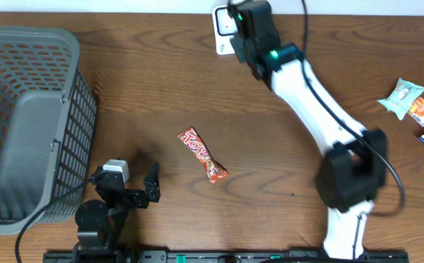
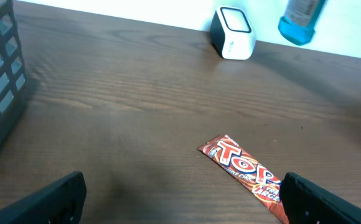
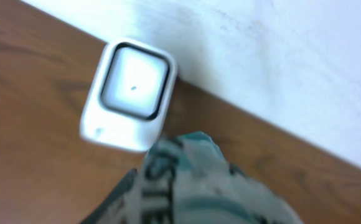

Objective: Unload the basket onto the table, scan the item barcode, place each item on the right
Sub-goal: 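Hold the mouthwash bottle in front of the white scanner, then carry the bottle to the right table edge and release it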

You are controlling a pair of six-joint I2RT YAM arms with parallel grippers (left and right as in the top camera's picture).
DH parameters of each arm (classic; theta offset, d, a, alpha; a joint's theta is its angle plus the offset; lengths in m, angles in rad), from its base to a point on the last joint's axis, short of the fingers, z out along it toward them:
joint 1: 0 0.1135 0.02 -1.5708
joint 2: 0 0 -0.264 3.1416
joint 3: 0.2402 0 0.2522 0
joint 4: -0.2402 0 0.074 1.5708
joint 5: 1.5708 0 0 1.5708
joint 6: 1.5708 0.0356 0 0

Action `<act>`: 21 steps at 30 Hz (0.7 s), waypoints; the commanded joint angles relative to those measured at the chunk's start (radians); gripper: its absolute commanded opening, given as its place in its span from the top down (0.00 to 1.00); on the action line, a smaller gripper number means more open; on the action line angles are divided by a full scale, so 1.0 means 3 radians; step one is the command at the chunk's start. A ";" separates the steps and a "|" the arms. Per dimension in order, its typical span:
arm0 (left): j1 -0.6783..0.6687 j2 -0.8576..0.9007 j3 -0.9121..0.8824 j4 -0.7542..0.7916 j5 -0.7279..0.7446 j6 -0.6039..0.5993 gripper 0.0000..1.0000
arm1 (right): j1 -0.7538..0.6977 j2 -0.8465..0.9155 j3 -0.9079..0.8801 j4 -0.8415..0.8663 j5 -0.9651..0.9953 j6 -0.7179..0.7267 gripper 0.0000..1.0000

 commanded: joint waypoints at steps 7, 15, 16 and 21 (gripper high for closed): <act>0.0014 -0.0003 -0.0051 -0.0064 0.0051 -0.0008 0.02 | 0.0146 0.1251 0.1737 0.0031 0.1003 -0.0643 0.85; 0.0014 -0.0003 -0.0051 -0.0064 0.0051 -0.0008 0.02 | 0.0281 0.1630 0.2093 0.0375 0.1345 -0.1011 0.85; 0.0014 -0.0003 -0.0051 -0.0064 0.0051 -0.0008 0.02 | 0.0286 0.1643 0.2093 0.0390 0.1381 -0.1036 0.85; 0.0014 -0.0003 -0.0051 -0.0064 0.0051 -0.0008 0.02 | 0.0285 0.1642 0.2093 0.0385 0.1732 -0.1177 0.85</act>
